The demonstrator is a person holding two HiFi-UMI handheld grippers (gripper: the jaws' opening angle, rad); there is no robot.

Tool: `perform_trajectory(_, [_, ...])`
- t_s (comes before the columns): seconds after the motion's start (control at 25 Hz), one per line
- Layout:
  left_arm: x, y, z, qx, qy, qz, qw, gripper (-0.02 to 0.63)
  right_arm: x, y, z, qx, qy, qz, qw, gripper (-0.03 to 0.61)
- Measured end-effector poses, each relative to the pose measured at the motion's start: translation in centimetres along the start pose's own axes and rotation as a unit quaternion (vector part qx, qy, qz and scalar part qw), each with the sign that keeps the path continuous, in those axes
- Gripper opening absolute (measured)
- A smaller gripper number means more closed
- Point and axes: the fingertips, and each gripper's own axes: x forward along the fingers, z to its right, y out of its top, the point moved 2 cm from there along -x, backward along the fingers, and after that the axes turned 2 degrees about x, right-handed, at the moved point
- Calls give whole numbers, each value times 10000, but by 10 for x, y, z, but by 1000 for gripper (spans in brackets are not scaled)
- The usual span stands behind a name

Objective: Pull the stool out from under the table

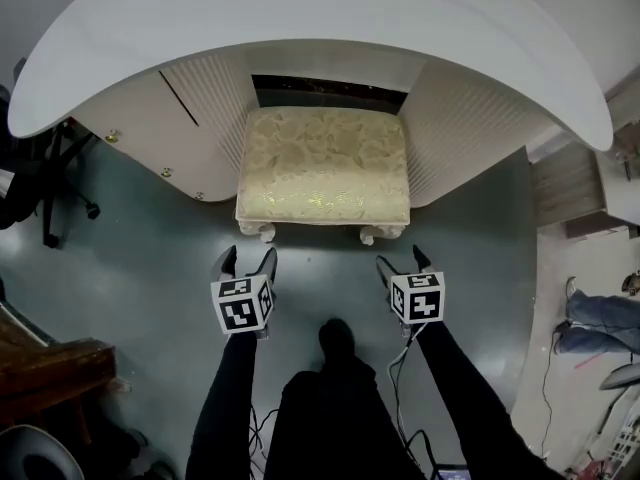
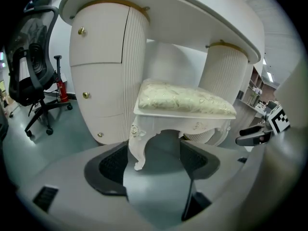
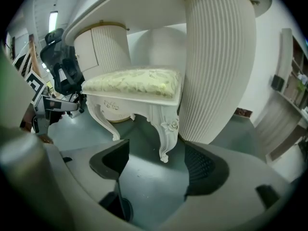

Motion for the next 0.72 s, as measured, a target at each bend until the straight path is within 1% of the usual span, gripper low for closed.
perform_trajectory(0.16, [40, -19, -19, -118, 110, -71, 9998, 353, 40, -14, 8, 33, -127, -36, 9999, 365])
perform_trajectory(0.36, [78, -41, -38, -195, 158, -118, 9996, 354, 80, -29, 10, 147, -137, -58, 9998, 365])
perform_trajectory(0.56, [114, -55, -46, -223, 171, -54, 9996, 354, 112, -28, 24, 163, -244, 135, 9995, 365])
perform_trajectory(0.72, [134, -61, -47, -220, 191, 60, 9996, 354, 130, -28, 25, 176, -152, 288, 9993, 365])
